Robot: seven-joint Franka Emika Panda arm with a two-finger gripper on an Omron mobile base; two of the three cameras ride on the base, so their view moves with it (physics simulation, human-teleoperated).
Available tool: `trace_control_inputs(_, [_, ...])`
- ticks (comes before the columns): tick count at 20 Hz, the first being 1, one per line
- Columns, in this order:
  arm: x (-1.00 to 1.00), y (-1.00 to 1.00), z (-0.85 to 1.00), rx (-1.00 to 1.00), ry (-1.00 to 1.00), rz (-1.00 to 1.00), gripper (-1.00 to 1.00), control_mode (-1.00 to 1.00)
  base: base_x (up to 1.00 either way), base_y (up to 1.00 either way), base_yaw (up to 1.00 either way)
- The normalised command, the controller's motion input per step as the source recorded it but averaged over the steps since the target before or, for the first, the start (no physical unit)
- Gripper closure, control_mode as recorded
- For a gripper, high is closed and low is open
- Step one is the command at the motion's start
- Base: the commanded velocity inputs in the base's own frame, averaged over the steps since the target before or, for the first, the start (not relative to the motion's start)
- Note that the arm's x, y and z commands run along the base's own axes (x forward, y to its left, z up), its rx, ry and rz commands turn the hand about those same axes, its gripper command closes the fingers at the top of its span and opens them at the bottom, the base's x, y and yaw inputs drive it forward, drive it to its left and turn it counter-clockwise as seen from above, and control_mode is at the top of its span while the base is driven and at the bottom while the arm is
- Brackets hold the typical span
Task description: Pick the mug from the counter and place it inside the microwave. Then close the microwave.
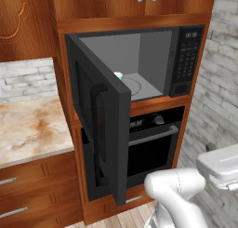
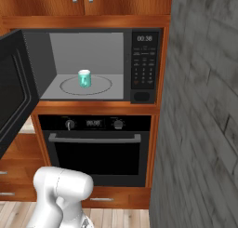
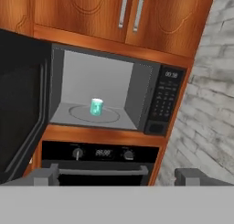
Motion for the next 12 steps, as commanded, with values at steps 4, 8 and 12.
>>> trace_control_inputs(4, [-0.58, 0.00, 0.00, 0.00, -0.14, -0.13, -1.00, -1.00, 0.00, 0.00, 0.00])
trace_control_inputs(8, [-0.44, 0.10, 0.00, 0.00, -0.16, -0.12, -1.00, -1.00, 0.00, 0.00, 0.00])
trace_control_inputs(12, [-0.19, 0.39, 0.08, -0.01, -0.16, -0.08, -1.00, -1.00, 0.00, 0.00, 0.00])
